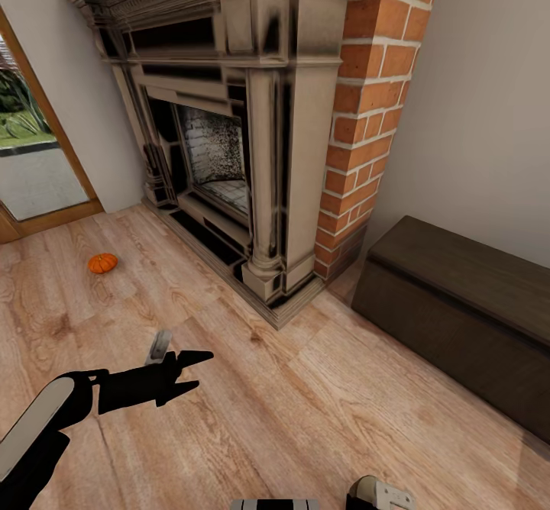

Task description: Place each of the two pumpkins and all three candles from the living room inside a cabinet in the living room (use any cabinet), then make sure every cabinet is closed, and position the cauldron so it is next to a table in the living room.

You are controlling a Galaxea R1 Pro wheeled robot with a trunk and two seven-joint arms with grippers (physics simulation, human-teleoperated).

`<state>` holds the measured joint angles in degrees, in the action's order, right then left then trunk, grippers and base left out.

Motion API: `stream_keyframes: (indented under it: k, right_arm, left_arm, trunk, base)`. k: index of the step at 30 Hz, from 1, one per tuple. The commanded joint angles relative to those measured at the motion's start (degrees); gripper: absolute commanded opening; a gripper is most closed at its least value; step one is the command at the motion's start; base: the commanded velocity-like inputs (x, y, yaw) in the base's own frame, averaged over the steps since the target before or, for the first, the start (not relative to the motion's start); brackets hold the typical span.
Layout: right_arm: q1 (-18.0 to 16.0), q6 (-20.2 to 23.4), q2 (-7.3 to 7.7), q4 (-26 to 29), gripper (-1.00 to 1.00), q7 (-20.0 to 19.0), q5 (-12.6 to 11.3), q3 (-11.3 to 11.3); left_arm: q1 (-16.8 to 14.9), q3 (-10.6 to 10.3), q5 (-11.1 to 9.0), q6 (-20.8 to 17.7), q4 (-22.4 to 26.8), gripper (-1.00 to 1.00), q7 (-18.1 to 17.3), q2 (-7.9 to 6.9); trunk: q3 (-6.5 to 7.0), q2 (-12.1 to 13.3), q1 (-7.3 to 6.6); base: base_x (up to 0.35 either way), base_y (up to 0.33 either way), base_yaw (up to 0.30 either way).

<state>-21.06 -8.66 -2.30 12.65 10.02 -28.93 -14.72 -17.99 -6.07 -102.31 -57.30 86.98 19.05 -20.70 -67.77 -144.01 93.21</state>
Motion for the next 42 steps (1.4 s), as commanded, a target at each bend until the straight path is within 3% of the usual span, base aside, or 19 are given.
stream_keyframes:
  k: [1, 35, 42]
  right_arm:
    - [0.0, -0.2, 0.01, 0.0, 1.0, 0.3, -0.5, -0.5]
    - [0.0, -0.3, -0.08, -0.2, 1.0, 1.8, -1.3, -0.1]
    - [0.0, -3.4, -0.08, -0.2, 1.0, 1.8, -1.4, -0.1]
  left_arm:
    - [0.0, -0.1, -0.6, 0.0, 0.0, 1.0, 0.6, -0.04]
    - [0.0, -0.2, -0.5, 0.0, 0.0, 1.0, 0.6, 0.05]
    - [0.0, -0.3, -0.5, 0.0, 0.0, 1.0, 0.6, 0.05]
  trunk:
    - [-0.04, 0.0, -0.01]
    - [-0.27, 0.0, 0.01]
    - [-0.93, -0.1, 0.09]
  base:
    - [0.0, 0.0, 0.0]
    - [0.0, 0.0, 0.0]
    - [0.0, 0.0, 0.0]
